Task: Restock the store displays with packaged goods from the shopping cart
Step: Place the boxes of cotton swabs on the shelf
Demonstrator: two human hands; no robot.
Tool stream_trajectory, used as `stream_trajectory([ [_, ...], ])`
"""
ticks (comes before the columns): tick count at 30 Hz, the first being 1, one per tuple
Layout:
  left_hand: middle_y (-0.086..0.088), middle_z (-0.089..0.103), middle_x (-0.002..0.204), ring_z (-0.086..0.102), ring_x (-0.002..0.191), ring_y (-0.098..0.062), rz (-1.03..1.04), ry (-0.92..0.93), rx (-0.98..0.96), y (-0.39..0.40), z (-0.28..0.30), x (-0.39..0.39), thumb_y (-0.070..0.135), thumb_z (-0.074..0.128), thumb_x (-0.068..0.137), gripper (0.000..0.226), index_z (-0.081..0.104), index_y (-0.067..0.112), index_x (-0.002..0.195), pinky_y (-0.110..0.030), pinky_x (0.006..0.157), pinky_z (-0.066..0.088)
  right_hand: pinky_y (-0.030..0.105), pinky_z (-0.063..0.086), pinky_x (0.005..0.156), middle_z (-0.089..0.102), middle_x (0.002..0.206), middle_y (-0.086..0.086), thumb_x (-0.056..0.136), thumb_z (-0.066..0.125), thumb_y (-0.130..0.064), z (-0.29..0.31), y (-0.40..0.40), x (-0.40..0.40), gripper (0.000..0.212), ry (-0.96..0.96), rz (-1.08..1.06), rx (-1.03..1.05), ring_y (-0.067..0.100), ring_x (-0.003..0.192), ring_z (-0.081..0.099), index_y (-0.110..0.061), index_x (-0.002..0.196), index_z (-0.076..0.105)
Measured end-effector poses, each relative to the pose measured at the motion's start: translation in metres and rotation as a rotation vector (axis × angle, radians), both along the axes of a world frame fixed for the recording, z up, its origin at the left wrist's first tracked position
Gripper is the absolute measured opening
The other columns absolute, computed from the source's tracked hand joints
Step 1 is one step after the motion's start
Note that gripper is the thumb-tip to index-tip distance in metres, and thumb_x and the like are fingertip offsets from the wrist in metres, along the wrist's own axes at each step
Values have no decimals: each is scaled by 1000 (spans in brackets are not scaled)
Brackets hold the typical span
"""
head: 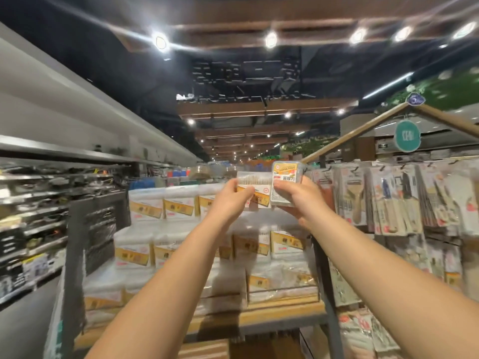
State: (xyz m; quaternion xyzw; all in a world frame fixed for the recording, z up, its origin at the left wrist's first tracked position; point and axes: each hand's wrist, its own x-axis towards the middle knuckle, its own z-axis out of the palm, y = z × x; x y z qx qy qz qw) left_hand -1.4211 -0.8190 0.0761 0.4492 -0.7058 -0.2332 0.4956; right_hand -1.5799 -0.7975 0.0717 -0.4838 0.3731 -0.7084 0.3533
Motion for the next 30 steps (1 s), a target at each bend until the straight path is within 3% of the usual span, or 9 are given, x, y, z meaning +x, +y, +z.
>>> stream_trajectory([
  [3,-5,66,116,60,95,-18,3,-105,33,-15,2,-2,39,58,95,43,58,13,129,-35,83,48,33,57,85,72,103,5,84,74,-9,4,-20,-2,28,114,-30,39,15,91,69,-13,109,63],
  [5,-1,64,97,58,84,-15,-26,-131,72,-20,1,-3,40,57,95,38,62,12,119,-34,79,49,37,56,89,72,103,6,78,79,-16,1,-28,-2,34,215,-38,69,19,94,69,-13,108,63],
  [9,-21,59,128,59,117,-32,-73,-89,146,-27,0,-3,37,57,97,44,57,6,128,-48,101,47,37,54,93,74,101,4,83,75,-11,-7,-41,-1,22,180,6,43,21,99,70,-18,101,65],
  [11,-26,52,137,61,112,-31,-112,-16,171,-29,2,-2,35,57,97,47,54,3,132,-47,93,50,31,54,86,73,99,4,86,71,-6,-5,-46,2,23,140,37,27,20,97,69,-14,106,65],
  [14,-20,54,136,60,110,-25,-115,45,173,-30,-2,1,35,55,98,46,54,6,134,-37,93,51,31,53,87,72,102,5,85,71,-5,-4,-54,5,34,133,49,50,20,98,68,-8,118,62],
  [19,-10,55,140,52,128,-28,-3,-49,91,-29,-10,8,34,52,99,47,52,9,139,-48,110,41,26,54,81,71,106,6,86,71,-6,-6,-64,5,35,149,86,86,15,94,69,-8,120,60],
  [22,-10,57,135,54,123,-25,14,-81,124,-28,-7,7,31,50,99,42,54,10,135,-42,108,43,24,53,78,72,101,5,86,70,-5,-2,-66,9,32,200,101,96,15,92,69,-6,118,63],
  [26,-10,60,104,50,89,-20,21,-16,161,-31,-3,2,24,47,100,29,59,8,120,-33,77,43,45,48,101,74,99,3,82,75,-11,6,-66,17,40,266,107,165,19,96,69,-8,120,62],
  [30,-4,58,129,54,108,-20,57,-18,105,-27,-6,6,31,49,100,40,54,12,135,-41,100,47,47,45,105,74,101,2,81,76,-14,8,-65,15,41,249,141,193,18,99,69,-10,119,61],
])
